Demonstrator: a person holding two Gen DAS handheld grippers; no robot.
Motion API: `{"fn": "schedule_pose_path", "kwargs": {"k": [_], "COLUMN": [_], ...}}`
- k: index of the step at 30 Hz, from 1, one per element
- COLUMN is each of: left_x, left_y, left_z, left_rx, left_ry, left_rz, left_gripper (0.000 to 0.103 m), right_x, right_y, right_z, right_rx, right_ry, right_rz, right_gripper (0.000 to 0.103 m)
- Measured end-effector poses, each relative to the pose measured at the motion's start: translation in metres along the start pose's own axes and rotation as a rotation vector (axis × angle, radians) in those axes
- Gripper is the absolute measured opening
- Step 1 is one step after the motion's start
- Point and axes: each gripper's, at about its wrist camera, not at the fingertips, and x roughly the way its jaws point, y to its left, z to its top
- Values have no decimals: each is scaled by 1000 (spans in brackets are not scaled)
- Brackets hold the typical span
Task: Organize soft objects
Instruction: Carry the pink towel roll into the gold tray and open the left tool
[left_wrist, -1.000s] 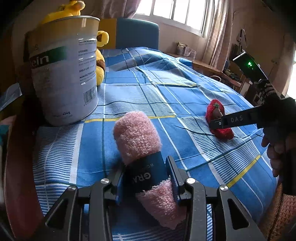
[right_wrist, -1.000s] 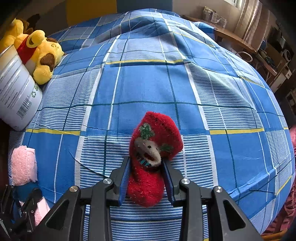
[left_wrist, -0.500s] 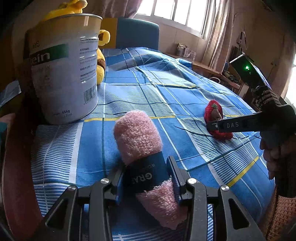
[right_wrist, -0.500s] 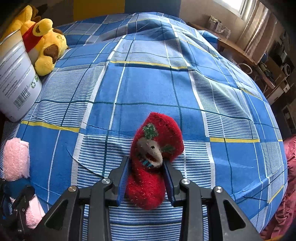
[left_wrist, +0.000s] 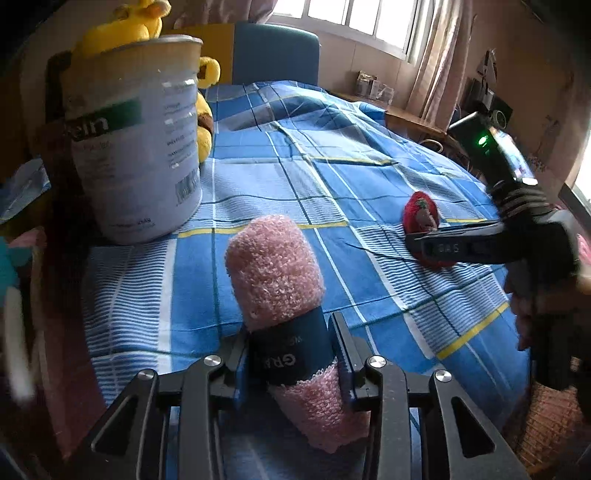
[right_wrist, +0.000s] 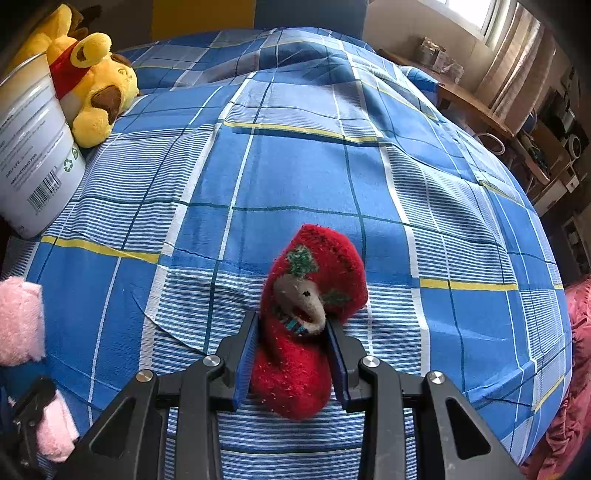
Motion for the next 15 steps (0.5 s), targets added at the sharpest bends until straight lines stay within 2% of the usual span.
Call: {"fn": "schedule_pose_path", "kwargs": {"k": [5, 9, 15], "left_x": [-38, -70, -106], "left_y": [7, 21, 59], "left_z": [7, 11, 17], "left_rx": [-2, -13, -84], "left_ry": [-65, -126, -186], "left_rz": [8, 50, 133], "left_gripper": [35, 34, 34], "right_x": [0, -1, -2], "right_y": [2, 3, 5], "right_z": [0, -1, -2], "right_rx": [-10, -12, -14], "right_ry": [-3, -4, -7], "right_rz": [-8, -13, -18], "right_gripper": [35, 35, 35]}}
